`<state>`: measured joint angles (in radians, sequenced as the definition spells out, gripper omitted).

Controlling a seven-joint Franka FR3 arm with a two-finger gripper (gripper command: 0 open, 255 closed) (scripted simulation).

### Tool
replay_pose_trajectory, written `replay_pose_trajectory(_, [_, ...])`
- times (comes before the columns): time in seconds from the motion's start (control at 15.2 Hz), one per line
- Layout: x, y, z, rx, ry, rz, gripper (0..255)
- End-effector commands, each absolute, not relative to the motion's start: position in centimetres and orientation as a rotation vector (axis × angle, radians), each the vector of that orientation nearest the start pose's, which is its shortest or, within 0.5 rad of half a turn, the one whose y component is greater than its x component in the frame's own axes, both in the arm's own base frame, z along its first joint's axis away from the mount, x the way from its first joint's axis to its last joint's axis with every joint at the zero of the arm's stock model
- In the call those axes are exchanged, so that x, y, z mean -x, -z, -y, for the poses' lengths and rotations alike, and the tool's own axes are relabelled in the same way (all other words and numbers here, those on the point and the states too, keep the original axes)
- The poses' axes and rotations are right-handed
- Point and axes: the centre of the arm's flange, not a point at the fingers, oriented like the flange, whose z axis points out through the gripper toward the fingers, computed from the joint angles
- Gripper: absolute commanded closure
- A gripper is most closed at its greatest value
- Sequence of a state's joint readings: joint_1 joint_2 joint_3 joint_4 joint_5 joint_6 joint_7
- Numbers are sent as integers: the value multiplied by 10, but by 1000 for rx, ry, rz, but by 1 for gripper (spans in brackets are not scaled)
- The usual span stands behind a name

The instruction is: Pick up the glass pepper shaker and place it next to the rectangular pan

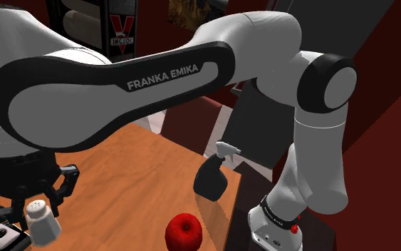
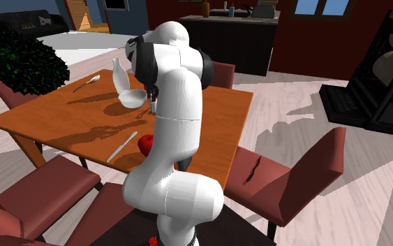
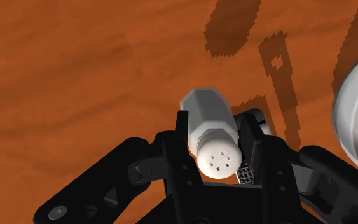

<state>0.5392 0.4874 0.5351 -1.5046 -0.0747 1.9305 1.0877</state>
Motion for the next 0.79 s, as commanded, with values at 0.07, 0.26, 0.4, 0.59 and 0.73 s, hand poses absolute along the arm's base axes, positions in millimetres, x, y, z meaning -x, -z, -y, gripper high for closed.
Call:
replay_pose_trajectory(0.07, [-378,-400,-570,3047,-226,-60,255])
replay_pose_trajectory(0.26, [-378,-385,-570,3047,-226,-60,255])
replay_pose_trajectory(0.4, [-378,-373,-570,3047,-226,-60,255])
replay_pose_trajectory(0.59, [-378,-373,-570,3047,-226,-60,255])
replay_pose_trajectory(0.73, [-378,-373,-570,3047,-226,-60,255])
